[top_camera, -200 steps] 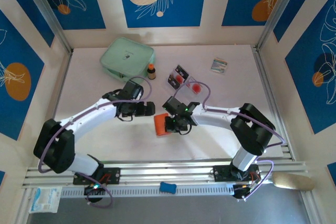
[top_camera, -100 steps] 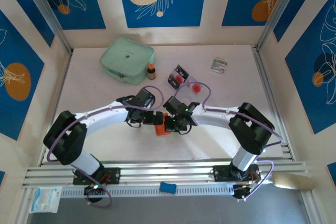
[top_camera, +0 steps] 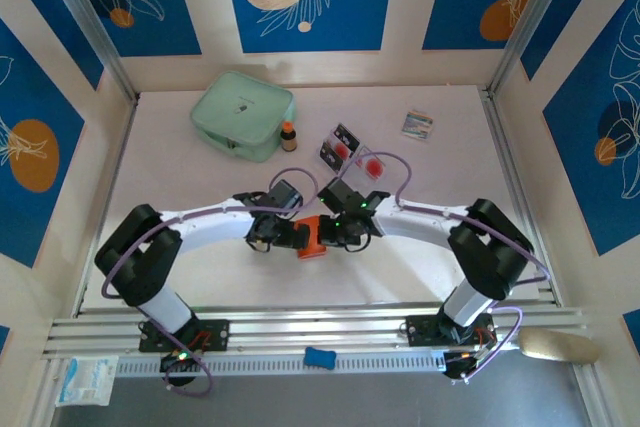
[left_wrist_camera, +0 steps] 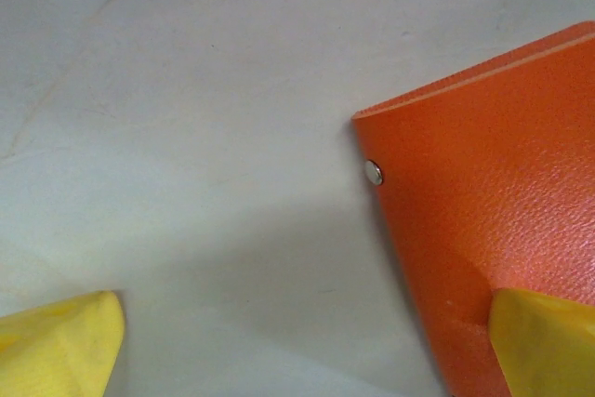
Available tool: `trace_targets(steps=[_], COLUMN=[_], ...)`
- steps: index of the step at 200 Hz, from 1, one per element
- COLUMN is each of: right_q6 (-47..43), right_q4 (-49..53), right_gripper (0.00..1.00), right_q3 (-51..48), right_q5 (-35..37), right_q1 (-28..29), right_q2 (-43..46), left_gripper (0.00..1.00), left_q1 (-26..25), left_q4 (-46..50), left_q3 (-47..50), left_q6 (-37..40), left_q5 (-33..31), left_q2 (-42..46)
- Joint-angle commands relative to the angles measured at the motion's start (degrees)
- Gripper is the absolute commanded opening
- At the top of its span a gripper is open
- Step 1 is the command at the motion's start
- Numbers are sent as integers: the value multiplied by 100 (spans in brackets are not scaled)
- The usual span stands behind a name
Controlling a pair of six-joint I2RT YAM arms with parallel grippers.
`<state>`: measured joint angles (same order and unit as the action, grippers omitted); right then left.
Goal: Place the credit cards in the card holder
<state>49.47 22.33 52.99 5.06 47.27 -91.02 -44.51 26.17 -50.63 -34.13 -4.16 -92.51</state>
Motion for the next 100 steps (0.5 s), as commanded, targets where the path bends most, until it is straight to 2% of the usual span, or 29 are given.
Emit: trace_targets(steps=[1, 18, 45, 59, 100], right_q6=[-120, -193, -342, -423, -557], right_q4=[246, 341, 480, 561, 621], right_gripper=[0, 2, 27, 34, 36], right_q3=[-35, -13, 141, 271, 568], right_q5=[47, 5, -62, -69, -99], right_q1=[-205, -367, -477, -473, -473], right_q2=[412, 454, 340, 202, -174], left_gripper=[100, 100, 100, 100, 100], left_q1=[-131, -201, -309, -339, -376], left_q4=[392, 497, 631, 640, 665], left_q3=[60, 24, -34, -27, -17], left_q6=[135, 178, 226, 227, 205], left_q5=[-461, -627, -825, -852, -910], left_q2=[-187, -265, -359, -376, -400])
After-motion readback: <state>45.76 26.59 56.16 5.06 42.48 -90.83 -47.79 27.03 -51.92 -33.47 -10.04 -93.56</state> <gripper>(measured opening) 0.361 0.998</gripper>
